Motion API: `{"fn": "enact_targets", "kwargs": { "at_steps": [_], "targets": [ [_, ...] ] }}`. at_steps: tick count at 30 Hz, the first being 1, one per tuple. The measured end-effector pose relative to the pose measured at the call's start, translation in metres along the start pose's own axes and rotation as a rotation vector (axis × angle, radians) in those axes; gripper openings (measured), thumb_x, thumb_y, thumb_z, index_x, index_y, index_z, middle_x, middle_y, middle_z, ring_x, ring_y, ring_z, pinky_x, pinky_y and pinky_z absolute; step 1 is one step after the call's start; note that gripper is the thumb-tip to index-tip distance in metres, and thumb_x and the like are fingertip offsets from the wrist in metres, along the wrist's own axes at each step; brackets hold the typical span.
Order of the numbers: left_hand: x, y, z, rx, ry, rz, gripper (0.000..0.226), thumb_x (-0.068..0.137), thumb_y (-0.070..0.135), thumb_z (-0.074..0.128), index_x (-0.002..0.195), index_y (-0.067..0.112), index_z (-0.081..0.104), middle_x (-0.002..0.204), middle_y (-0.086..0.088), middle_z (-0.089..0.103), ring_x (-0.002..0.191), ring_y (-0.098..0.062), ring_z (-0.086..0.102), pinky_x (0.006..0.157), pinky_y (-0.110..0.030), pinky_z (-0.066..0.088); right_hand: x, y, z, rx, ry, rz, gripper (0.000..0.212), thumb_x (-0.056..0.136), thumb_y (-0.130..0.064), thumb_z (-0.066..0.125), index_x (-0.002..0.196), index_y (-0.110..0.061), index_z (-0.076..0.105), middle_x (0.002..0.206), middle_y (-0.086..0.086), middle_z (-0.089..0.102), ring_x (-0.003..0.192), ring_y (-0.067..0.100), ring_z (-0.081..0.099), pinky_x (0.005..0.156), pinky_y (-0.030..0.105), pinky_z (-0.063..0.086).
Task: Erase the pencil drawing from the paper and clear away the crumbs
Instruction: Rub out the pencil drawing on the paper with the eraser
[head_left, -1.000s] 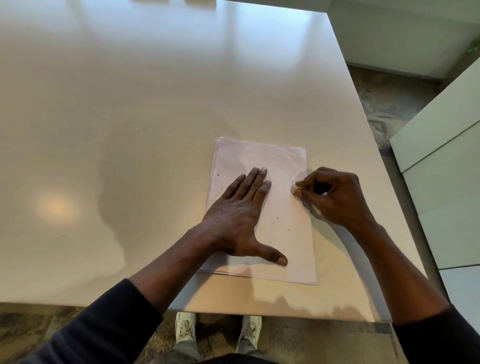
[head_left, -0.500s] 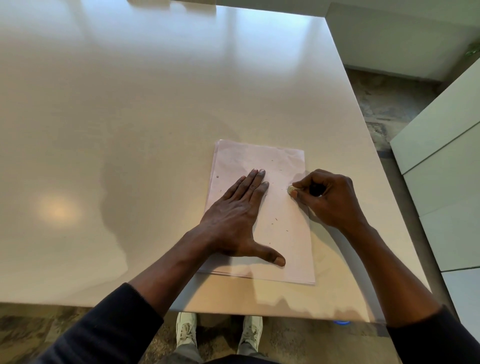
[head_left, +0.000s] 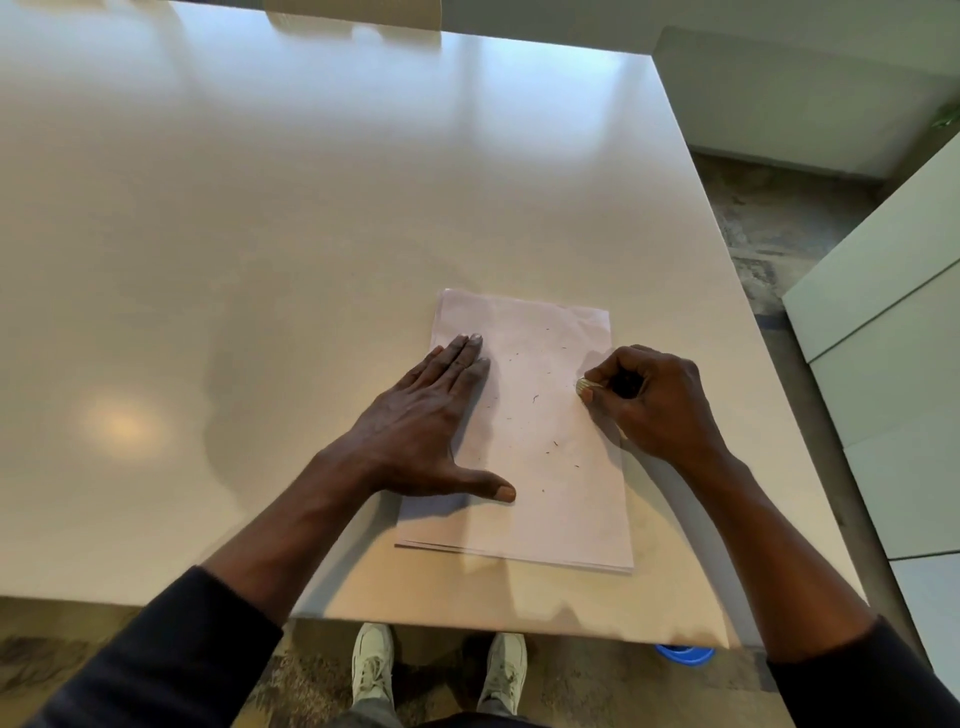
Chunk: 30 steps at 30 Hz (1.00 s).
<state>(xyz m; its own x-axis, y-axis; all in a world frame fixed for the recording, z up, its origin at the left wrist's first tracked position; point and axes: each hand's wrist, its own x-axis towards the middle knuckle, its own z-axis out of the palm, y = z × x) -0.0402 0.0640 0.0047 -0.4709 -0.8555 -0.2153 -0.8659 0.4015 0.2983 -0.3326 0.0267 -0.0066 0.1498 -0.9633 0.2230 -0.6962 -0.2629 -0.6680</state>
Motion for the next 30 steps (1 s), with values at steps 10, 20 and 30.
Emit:
{"fn": "enact_targets", "kwargs": {
  "at_steps": [10, 20, 30],
  "targets": [
    [0.001, -0.005, 0.01, -0.055, 0.046, -0.012, 0.153, 0.062, 0.106, 0.052, 0.168, 0.021, -0.02, 0.171, 0.009, -0.038, 0.153, -0.003, -0.039, 0.123, -0.023, -0.022, -0.007, -0.03, 0.021, 0.034, -0.091, -0.061, 0.01, 0.084, -0.019, 0.091, 0.089, -0.019, 0.083, 0.085, -0.011, 0.076, 0.074, 0.008, 0.071, 0.072, 0.03, 0.059],
    [0.002, -0.007, 0.013, -0.053, 0.075, -0.01, 0.153, 0.064, 0.105, 0.054, 0.168, 0.02, -0.019, 0.171, 0.008, -0.038, 0.154, -0.004, -0.039, 0.13, -0.03, -0.015, -0.008, -0.031, 0.016, 0.067, -0.137, -0.028, 0.012, 0.083, -0.018, 0.093, 0.086, -0.021, 0.082, 0.079, -0.013, 0.078, 0.073, 0.009, 0.074, 0.071, 0.032, 0.062],
    [0.001, -0.008, 0.013, -0.062, 0.084, -0.003, 0.152, 0.064, 0.106, 0.053, 0.168, 0.021, -0.018, 0.17, 0.009, -0.039, 0.151, -0.003, -0.042, 0.13, -0.031, -0.015, 0.038, -0.018, 0.015, 0.227, 0.08, 0.143, 0.017, 0.083, -0.024, 0.093, 0.094, -0.016, 0.083, 0.079, -0.005, 0.081, 0.067, 0.018, 0.077, 0.074, 0.046, 0.068]
  ]
}}
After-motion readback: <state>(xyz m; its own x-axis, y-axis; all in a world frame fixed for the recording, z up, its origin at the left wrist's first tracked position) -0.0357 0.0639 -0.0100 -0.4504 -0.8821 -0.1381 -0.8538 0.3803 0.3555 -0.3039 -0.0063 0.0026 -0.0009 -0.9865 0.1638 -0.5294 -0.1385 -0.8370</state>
